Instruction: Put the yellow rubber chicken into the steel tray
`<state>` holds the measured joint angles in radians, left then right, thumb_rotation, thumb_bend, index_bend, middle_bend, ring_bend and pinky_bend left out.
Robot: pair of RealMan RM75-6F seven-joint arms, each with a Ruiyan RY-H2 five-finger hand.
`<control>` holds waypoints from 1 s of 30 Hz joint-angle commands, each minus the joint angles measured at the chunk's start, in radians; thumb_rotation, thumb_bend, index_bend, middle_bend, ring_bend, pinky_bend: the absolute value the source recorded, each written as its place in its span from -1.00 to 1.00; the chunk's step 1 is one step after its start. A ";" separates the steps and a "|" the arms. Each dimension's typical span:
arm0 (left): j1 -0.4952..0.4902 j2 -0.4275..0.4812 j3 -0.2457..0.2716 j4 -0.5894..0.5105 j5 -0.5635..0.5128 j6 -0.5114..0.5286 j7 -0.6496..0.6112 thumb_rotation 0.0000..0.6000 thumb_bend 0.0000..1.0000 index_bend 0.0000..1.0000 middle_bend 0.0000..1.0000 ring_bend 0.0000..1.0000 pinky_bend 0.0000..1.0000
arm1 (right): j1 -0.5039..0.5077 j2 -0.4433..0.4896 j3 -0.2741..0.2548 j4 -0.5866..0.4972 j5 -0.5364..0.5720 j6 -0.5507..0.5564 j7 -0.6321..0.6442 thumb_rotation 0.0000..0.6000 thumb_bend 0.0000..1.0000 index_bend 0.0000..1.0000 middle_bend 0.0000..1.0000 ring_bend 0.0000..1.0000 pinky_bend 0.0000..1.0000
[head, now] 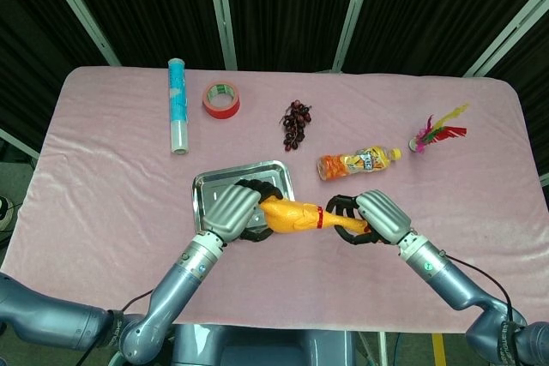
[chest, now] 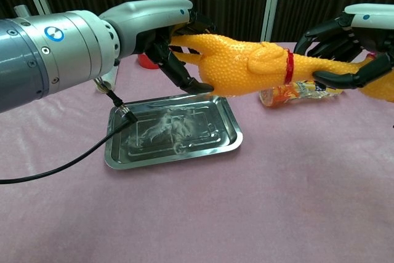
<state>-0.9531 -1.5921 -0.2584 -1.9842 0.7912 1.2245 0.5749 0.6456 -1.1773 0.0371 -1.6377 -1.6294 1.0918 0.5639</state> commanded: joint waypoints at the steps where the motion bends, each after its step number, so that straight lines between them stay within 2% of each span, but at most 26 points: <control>1: 0.006 -0.004 0.001 0.003 0.014 0.007 -0.008 1.00 0.04 0.46 -0.33 -0.51 -0.42 | 0.000 0.000 0.000 0.001 0.001 0.000 0.000 1.00 0.69 0.95 0.38 0.29 0.59; 2: 0.008 -0.005 0.002 0.004 0.017 0.008 -0.011 1.00 -0.05 0.31 -0.38 -0.52 -0.42 | -0.001 0.000 0.000 0.001 0.001 0.000 0.001 1.00 0.69 0.95 0.38 0.29 0.59; 4: 0.010 0.005 0.010 -0.002 0.012 -0.001 -0.007 1.00 -0.39 -0.17 -0.56 -0.59 -0.42 | -0.001 0.000 -0.001 0.003 0.001 0.001 0.002 1.00 0.69 0.95 0.38 0.29 0.59; 7: 0.013 0.017 0.010 -0.011 0.005 -0.005 -0.008 1.00 -0.69 -0.71 -0.82 -0.76 -0.47 | -0.002 0.000 -0.001 0.006 0.002 0.001 0.002 1.00 0.69 0.95 0.38 0.29 0.59; 10: 0.016 0.027 0.013 -0.018 -0.002 -0.010 -0.005 1.00 -0.84 -0.97 -0.99 -0.95 -0.62 | -0.004 0.000 -0.001 0.009 0.003 0.004 0.003 1.00 0.69 0.95 0.38 0.29 0.59; 16: 0.019 0.041 0.013 -0.024 -0.008 -0.015 -0.005 1.00 -0.95 -1.00 -1.00 -1.00 -0.84 | -0.009 0.000 -0.003 0.015 0.004 0.008 0.004 1.00 0.69 0.95 0.38 0.29 0.59; 22: 0.028 0.052 0.016 -0.035 0.009 -0.008 -0.013 1.00 -0.95 -1.00 -1.00 -1.00 -0.85 | -0.015 0.001 -0.005 0.021 0.004 0.015 0.006 1.00 0.69 0.95 0.38 0.29 0.59; 30: 0.090 0.116 0.045 -0.089 0.123 0.047 -0.056 1.00 -0.95 -1.00 -1.00 -1.00 -0.90 | -0.025 0.000 -0.008 0.047 0.009 0.022 0.037 1.00 0.69 0.95 0.38 0.29 0.59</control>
<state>-0.8832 -1.4972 -0.2248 -2.0561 0.8870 1.2539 0.5335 0.6227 -1.1769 0.0292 -1.5946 -1.6213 1.1122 0.5960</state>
